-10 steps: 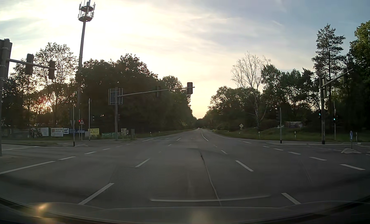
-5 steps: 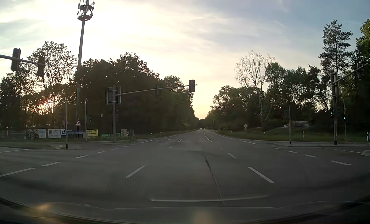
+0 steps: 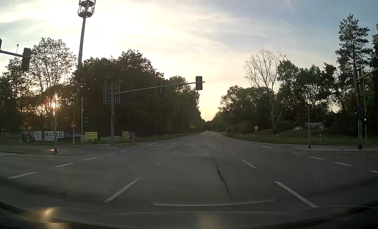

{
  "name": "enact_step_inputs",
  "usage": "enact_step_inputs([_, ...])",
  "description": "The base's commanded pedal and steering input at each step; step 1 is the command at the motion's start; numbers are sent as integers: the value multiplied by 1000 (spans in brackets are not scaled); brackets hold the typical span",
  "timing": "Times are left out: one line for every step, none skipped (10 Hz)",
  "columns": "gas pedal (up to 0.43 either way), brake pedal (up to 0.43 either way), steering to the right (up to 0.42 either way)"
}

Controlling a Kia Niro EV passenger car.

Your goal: Follow the waypoints while adhering to traffic rules and regulations

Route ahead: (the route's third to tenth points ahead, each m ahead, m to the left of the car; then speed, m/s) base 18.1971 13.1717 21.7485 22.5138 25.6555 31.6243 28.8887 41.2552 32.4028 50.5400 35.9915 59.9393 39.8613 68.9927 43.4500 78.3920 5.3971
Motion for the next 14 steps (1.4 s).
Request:
enact_step_inputs([358, 0, -18])
enact_step_inputs([319, 0, -21])
enact_step_inputs([299, 0, -32])
enact_step_inputs([268, 0, -46])
enact_step_inputs([268, 0, -58])
enact_step_inputs([260, 0, -73])
enact_step_inputs([240, 0, -84])
enact_step_inputs([220, 0, -96])
enact_step_inputs([209, 0, -106])
enact_step_inputs([209, 0, -119])
enact_step_inputs([197, 0, -135])
enact_step_inputs([197, 0, -147])
enact_step_inputs([189, 0, -166])
enact_step_inputs([177, 0, -188])
